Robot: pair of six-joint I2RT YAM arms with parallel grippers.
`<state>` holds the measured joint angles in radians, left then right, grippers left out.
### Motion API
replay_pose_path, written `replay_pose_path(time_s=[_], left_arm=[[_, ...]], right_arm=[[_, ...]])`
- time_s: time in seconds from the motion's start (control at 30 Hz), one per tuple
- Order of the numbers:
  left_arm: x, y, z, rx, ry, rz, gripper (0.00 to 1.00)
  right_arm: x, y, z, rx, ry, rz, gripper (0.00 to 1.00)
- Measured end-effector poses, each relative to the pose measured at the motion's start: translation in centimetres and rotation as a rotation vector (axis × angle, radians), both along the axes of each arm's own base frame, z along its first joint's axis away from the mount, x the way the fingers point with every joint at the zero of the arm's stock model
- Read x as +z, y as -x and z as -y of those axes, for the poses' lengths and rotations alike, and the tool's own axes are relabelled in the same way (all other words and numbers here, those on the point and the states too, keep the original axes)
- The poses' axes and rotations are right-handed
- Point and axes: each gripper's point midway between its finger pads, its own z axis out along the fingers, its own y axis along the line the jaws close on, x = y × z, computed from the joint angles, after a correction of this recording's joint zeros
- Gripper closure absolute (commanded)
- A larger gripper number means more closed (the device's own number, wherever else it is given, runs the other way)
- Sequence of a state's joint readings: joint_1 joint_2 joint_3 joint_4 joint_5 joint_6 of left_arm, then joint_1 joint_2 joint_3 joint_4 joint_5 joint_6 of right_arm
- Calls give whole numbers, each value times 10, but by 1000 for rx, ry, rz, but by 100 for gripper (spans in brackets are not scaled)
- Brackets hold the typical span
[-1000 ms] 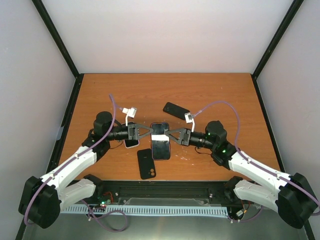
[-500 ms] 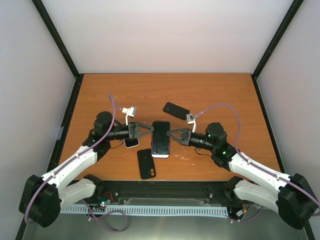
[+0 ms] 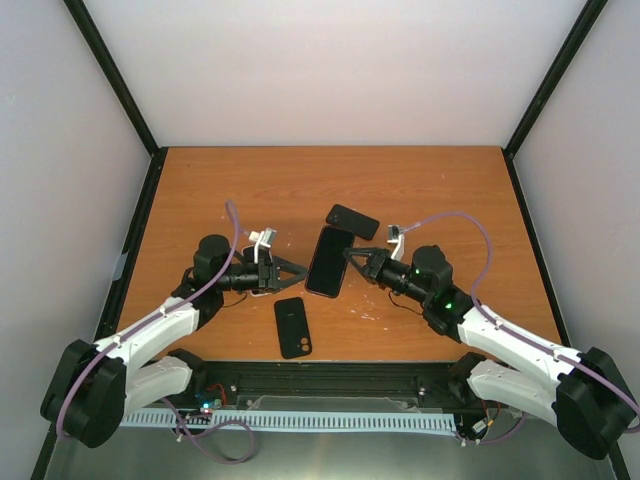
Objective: Put the phone into the phone case
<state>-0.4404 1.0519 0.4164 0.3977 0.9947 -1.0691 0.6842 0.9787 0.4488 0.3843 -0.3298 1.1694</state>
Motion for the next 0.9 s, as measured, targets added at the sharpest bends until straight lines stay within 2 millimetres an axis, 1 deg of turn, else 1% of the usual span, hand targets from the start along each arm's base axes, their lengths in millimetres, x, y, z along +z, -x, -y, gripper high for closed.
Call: replay_pose_path(time_s=[0.13,0.27,0.3,0.4,0.5,0.53,0.67,0.8,0.9], left_arm=[[2,2,1,-12,8,9,46],[0,2,2,-24,7,0,47],[-1,2,2,-25,5,-3,50],[-5,2,3,-30,0,-18,62],[-8,1,4,-26,-7,-27,81],[-9,1,4,-23,-10,-34,84],[-14,-2,3,-6,-32,-34,90],[-15,-5,6,-1,-60,-22,99],[-18,-8,8,3,-84,-25,100]], right_arm=[[3,-6,1,-25,-3,0,93],[0,-9,-1,-33,-4,-15,93],[-2,-10,-1,-34,-3,-20,93],[-5,-11,-2,-35,1,-32,93],[-7,-11,-3,-36,1,-37,93],[-6,-12,-3,-36,-2,-36,93],[-4,-12,-3,-36,-8,-31,94],[-7,-16,-2,-56,-7,-41,94],[-9,-19,-1,-70,-4,-45,94]])
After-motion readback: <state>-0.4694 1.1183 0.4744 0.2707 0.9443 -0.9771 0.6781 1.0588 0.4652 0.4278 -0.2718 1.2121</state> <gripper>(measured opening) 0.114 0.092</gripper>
